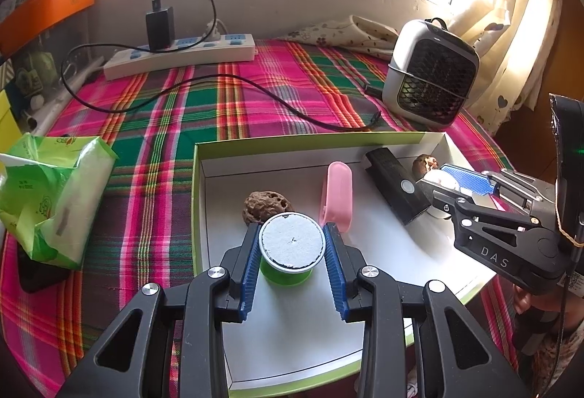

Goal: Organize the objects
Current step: 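Carry the round container in the left tool into the box while the right tool carries the disc object, then open both tools to set the round container and disc object in the box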

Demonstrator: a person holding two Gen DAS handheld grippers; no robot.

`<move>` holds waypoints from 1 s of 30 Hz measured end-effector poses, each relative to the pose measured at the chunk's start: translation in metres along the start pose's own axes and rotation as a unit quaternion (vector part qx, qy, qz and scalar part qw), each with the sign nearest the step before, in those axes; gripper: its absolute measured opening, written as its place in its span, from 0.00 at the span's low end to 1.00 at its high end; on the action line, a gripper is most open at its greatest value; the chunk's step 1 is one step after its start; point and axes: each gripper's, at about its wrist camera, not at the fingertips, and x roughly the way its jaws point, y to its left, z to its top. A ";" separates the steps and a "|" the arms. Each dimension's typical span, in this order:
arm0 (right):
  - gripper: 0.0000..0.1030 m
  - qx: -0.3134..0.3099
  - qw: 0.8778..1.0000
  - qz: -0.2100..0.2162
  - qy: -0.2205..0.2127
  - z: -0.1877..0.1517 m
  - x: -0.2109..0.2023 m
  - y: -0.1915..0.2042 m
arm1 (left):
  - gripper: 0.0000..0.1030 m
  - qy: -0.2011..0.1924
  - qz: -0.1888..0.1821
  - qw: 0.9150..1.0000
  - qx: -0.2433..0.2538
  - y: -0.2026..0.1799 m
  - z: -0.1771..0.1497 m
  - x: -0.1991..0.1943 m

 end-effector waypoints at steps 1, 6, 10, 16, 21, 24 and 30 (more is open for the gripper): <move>0.39 0.000 1.000 0.000 0.000 0.001 0.000 0.001 | 0.31 0.000 0.000 1.000 0.000 0.000 0.000 0.000; 0.39 -0.001 1.000 -0.001 0.001 0.001 0.000 0.002 | 0.31 0.000 0.000 1.000 0.000 0.001 0.000 0.000; 0.39 -0.002 1.000 -0.002 0.002 0.000 -0.001 0.003 | 0.31 0.000 -0.001 1.000 -0.001 0.001 0.000 0.000; 0.43 -0.004 1.000 -0.004 0.000 -0.002 -0.002 0.004 | 0.36 -0.002 -0.005 1.000 -0.004 -0.001 0.000 -0.001; 0.45 -0.002 1.000 -0.007 -0.001 -0.003 -0.003 0.004 | 0.39 -0.002 -0.006 1.000 -0.006 -0.001 0.000 -0.003; 0.45 0.000 1.000 -0.008 -0.004 -0.004 -0.006 0.003 | 0.39 -0.005 -0.004 1.000 -0.005 -0.001 0.000 -0.006; 0.46 0.003 1.000 -0.011 -0.014 -0.004 -0.014 0.004 | 0.39 -0.010 -0.008 1.000 -0.010 0.000 -0.001 -0.013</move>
